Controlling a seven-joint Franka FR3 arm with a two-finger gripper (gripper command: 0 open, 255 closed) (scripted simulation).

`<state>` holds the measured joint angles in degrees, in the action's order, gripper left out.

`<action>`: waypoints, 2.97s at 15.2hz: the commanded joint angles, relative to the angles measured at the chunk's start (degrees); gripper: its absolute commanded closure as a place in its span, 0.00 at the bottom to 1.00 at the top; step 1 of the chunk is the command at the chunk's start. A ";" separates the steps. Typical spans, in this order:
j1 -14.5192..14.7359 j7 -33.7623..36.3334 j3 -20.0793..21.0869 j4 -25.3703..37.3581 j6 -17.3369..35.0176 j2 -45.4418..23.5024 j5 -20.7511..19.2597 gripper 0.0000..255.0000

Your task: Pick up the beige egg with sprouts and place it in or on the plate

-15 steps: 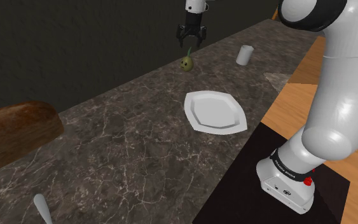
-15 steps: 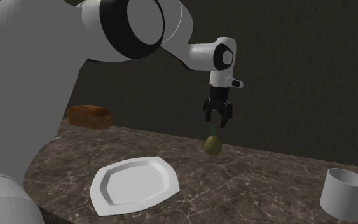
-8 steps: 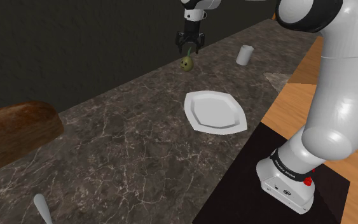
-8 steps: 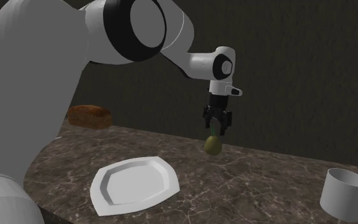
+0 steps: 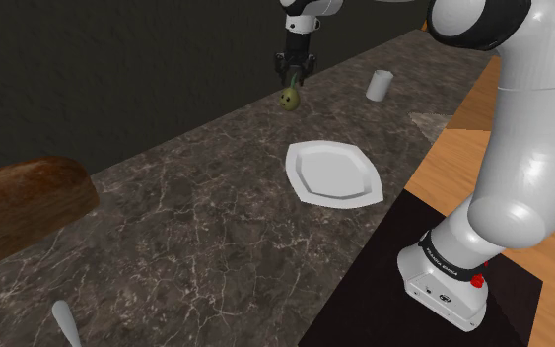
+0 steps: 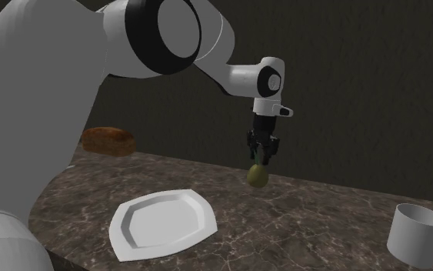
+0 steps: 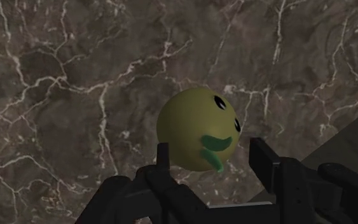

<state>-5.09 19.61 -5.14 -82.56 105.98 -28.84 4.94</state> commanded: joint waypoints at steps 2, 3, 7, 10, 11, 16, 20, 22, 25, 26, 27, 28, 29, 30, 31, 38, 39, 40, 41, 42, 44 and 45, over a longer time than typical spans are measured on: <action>0.00 0.00 0.00 0.00 0.00 0.00 0.00 1.00; 0.00 0.00 0.00 0.00 0.00 0.00 0.00 1.00; -0.01 -0.02 0.00 -0.02 0.02 0.00 0.00 1.00; -0.01 0.04 -0.01 0.49 -0.66 0.18 -0.03 1.00; -0.01 0.08 -0.02 0.99 -1.34 0.35 -0.05 1.00; -0.07 0.27 -0.07 3.93 -4.87 0.95 -0.16 1.00; -0.14 0.42 -0.10 6.64 -7.81 1.19 -0.22 1.00; -0.18 0.49 -0.11 8.13 -9.33 1.22 -0.24 1.00; -0.26 0.60 -0.12 10.58 -11.69 1.14 -0.25 1.00; -0.29 0.64 -0.12 11.45 -12.49 1.07 -0.25 1.00; 0.20 0.94 -0.11 6.89 -10.96 4.12 -0.46 1.00; 0.67 1.27 -0.08 2.72 -9.63 6.99 -0.67 1.00; 1.10 1.63 -0.02 -1.14 -8.47 9.70 -0.87 1.00; 1.51 2.02 0.06 -4.74 -7.43 12.31 -1.07 1.00; 1.89 2.44 0.17 -8.14 -6.52 14.82 -1.27 1.00; 4.02 5.90 1.54 -27.92 -2.67 30.97 -2.28 1.00; 4.27 6.45 1.82 -30.32 -2.43 33.16 -2.34 1.00; 4.51 7.01 2.12 -32.65 -2.26 35.34 -2.39 1.00; 4.74 7.57 2.43 -34.89 -2.15 37.50 -2.40 1.00; 4.97 8.14 2.77 -37.05 -2.12 39.66 -2.39 1.00; 5.42 9.30 3.49 -41.17 -2.24 43.96 -2.27 1.00; 5.65 9.89 3.88 -43.13 -2.40 46.11 -2.16 1.00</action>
<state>0.34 28.94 -1.60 -123.98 103.67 15.44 2.68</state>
